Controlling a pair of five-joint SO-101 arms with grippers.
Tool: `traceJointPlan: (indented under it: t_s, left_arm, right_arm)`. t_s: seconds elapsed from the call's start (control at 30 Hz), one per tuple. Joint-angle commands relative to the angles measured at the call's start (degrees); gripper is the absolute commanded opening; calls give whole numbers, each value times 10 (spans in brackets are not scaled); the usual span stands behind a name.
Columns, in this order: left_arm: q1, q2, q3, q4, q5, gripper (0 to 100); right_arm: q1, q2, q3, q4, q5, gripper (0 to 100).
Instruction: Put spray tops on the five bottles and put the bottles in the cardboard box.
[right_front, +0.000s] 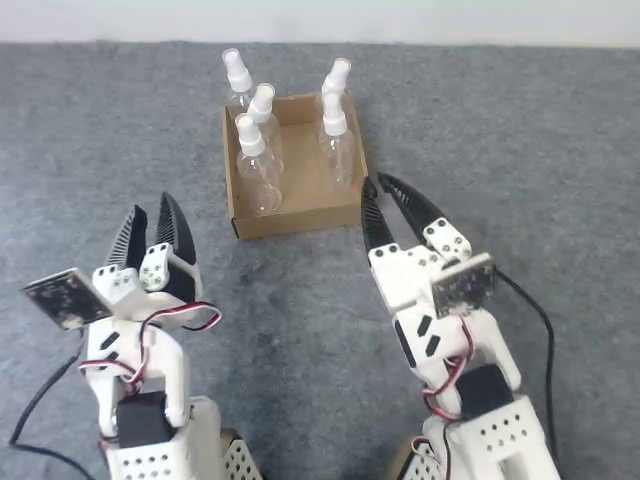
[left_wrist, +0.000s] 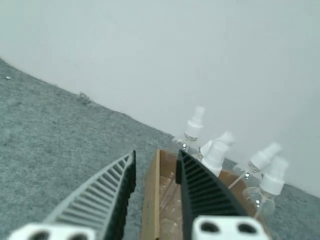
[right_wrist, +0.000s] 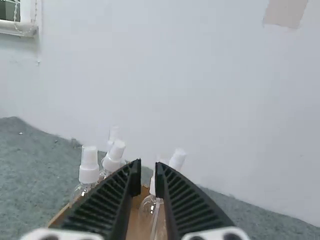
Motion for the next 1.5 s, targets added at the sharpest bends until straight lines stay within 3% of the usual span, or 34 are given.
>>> traceJointPlan:
  t_s: [0.0,0.27,0.8,1.1,1.47]
  left_arm:
    - [33,-11,-31,4,-8,133]
    - [94,-11,-12,3,-65,133]
    - [97,-11,-7,2,-72,133]
    - [97,-11,-7,2,-72,133]
    - [95,-11,-7,2,-72,133]
  right_arm:
    - [8,-47,-4,15,-5,6]
    - [8,-140,-4,76,-5,6]
    - [13,-215,-33,112,-4,9]
    - [156,-215,5,145,-6,9]
    - [174,-215,150,139,-8,10]
